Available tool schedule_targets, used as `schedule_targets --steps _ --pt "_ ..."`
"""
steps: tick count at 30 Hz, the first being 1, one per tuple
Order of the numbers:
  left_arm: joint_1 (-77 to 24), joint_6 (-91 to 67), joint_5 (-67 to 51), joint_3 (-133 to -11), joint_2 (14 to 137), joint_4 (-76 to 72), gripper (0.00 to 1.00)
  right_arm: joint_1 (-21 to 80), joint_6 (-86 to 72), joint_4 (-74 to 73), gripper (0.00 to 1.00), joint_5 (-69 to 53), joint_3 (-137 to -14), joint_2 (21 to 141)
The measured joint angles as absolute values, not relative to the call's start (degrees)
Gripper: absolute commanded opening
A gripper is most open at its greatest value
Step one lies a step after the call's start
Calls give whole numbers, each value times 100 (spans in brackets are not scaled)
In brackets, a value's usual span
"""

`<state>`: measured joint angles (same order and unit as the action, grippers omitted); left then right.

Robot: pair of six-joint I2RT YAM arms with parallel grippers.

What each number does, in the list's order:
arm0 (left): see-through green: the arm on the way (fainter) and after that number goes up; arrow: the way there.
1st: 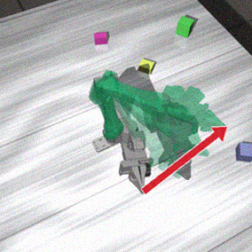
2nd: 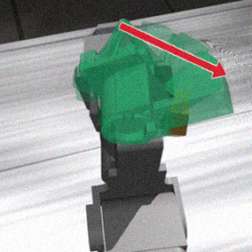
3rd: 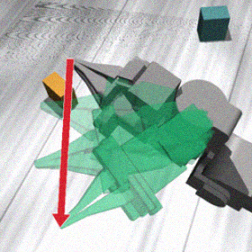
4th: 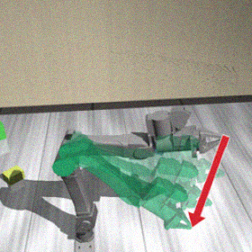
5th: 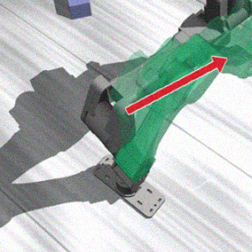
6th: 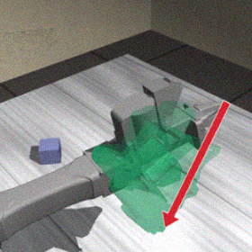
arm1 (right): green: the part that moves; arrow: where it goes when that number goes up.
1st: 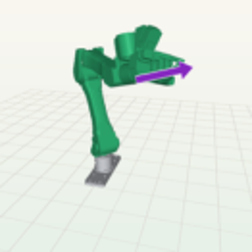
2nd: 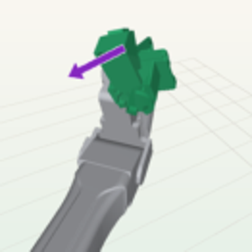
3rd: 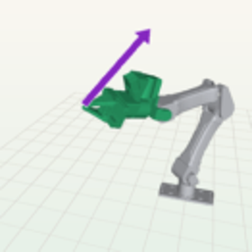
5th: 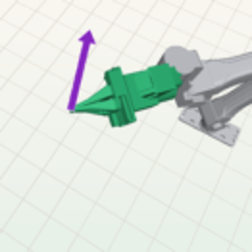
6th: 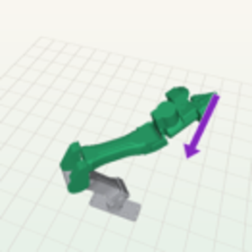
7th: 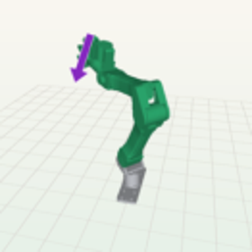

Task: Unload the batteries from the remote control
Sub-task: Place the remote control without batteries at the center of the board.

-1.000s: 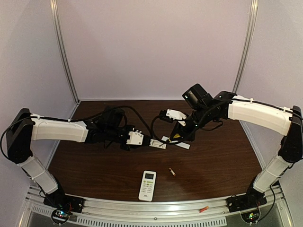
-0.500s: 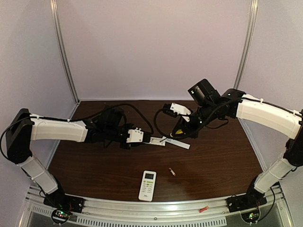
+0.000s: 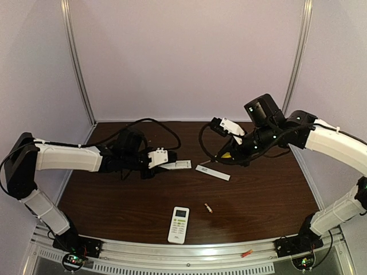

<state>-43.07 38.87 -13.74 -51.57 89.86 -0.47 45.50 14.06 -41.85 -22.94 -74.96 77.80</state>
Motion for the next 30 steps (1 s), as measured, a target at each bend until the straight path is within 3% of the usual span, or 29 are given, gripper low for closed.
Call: schedule_targets --steps 16,30 --pt "-3712 1081 -252 -5118 9024 -36 0 4550 36 -3190 0 -987 -6482 7308" --pt "-3505 -926 298 -4751 9496 -346 0 4617 -672 -2797 0 -768 -6316 7306"
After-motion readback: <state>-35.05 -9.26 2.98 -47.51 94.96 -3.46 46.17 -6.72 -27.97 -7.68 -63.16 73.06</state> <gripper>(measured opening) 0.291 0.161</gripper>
